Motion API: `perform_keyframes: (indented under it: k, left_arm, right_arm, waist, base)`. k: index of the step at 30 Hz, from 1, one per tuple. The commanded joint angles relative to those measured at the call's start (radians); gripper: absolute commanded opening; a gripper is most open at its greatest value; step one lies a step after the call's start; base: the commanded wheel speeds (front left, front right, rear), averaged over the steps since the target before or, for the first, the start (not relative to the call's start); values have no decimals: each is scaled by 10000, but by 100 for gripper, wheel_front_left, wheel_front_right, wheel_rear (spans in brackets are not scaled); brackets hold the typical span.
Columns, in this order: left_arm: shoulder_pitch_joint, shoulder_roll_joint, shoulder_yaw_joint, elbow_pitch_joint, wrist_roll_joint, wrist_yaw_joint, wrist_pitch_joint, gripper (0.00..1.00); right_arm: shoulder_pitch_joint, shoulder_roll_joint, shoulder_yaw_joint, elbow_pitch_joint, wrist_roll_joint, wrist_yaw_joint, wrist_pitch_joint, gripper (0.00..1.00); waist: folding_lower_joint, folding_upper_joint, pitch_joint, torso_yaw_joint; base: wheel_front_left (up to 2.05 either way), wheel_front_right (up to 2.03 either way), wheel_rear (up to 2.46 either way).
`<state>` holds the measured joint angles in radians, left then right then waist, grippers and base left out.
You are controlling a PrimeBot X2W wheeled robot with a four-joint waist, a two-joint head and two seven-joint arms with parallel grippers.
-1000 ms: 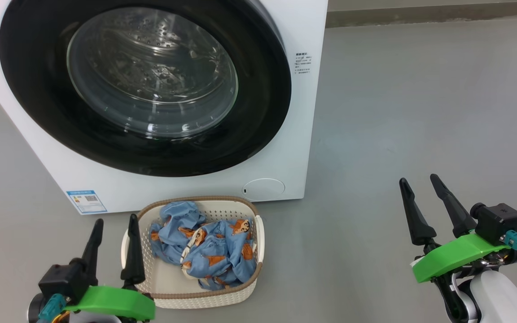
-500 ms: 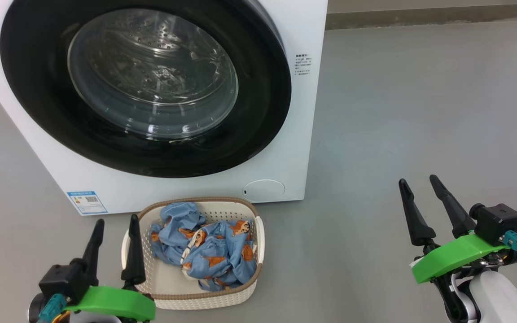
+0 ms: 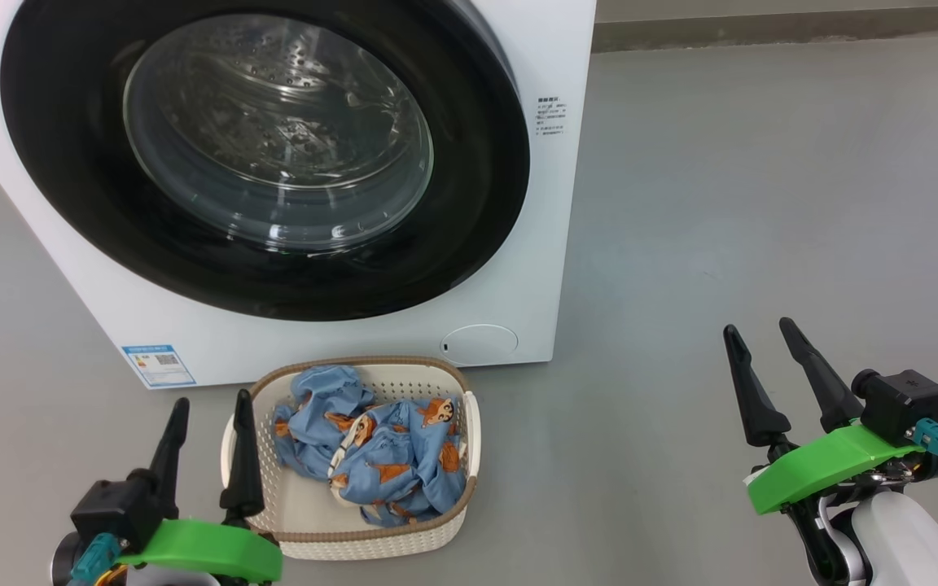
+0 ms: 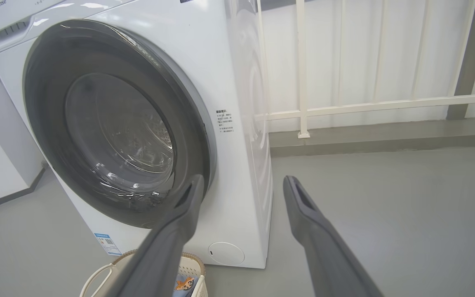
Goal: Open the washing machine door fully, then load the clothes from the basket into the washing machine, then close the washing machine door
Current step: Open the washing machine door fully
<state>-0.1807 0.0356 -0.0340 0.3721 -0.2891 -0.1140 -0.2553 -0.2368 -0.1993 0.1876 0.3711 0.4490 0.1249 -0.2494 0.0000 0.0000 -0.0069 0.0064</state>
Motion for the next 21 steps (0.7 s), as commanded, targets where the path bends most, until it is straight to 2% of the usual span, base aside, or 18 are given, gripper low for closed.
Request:
perform_keyframes:
  k: [1, 21]
  left_arm:
    - [-372, 147, 280, -130, 67, 4, -65, 100]
    - [-390, 147, 327, -166, 127, 256, -65, 100]
  right_arm:
    - [-287, -79, 130, -199, 80, 58, -124, 100]
    - [-464, -143, 32, -162, 91, 58, -124, 100]
  waist:
    - [0, 0, 21, 12]
    - [0, 0, 91, 80]
  base:
    - [0, 0, 0]
    - [0, 0, 0]
